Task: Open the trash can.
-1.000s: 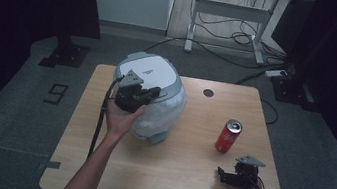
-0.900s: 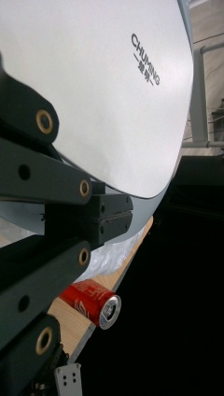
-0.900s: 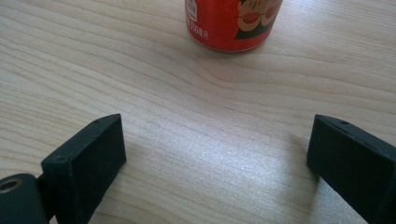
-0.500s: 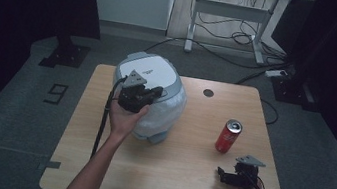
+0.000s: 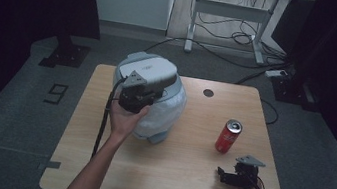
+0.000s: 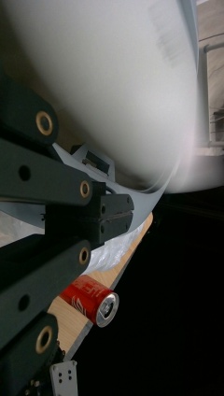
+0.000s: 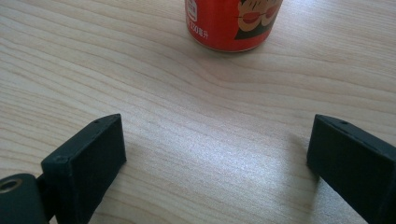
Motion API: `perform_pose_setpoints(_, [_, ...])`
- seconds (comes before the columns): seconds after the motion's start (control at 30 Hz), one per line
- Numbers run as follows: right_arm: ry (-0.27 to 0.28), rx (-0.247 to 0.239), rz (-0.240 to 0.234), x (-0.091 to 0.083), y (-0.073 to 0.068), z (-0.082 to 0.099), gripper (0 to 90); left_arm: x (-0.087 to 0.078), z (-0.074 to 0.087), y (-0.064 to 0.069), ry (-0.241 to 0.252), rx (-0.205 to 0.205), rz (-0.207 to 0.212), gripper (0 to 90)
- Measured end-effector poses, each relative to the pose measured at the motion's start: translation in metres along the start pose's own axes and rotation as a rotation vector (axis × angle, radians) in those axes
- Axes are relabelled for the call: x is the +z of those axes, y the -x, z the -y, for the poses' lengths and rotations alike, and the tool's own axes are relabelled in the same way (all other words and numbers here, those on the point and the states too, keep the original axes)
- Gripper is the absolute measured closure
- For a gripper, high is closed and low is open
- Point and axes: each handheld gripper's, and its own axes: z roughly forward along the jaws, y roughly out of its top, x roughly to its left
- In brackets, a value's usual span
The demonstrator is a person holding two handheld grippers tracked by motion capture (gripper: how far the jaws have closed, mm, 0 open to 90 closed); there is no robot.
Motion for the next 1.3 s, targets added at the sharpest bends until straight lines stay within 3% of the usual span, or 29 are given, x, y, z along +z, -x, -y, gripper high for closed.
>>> perform_pose_setpoints(0.6, [0.0,0.001,0.0,0.0,0.0,0.0,4.0,0.0,0.001,-0.003,0.014,-0.019,0.016,89.2])
perform_pose_setpoints(0.67, [0.0,0.0,0.0,0.0,0.0,0.0,4.0,-0.001,0.0,-0.003,0.012,-0.008,0.041,81.7])
perform_pose_setpoints(0.77, [0.0,0.001,0.0,0.0,0.0,0.0,4.0,-0.007,0.001,0.0,0.019,0.025,0.017,63.6])
perform_pose_setpoints(0.93, [0.002,0.001,0.0,0.0,0.0,0.0,4.0,-0.026,0.006,0.0,0.067,0.024,0.023,38.5])
perform_pose_setpoints(1.1, [0.002,0.001,0.0,0.0,0.0,0.0,3.9,-0.053,0.015,0.0,0.099,0.075,-0.015,26.5])
perform_pose_setpoints(1.3, [0.003,0.002,0.0,0.0,0.0,0.0,4.0,-0.074,0.041,-0.01,0.062,0.099,-0.069,20.1])
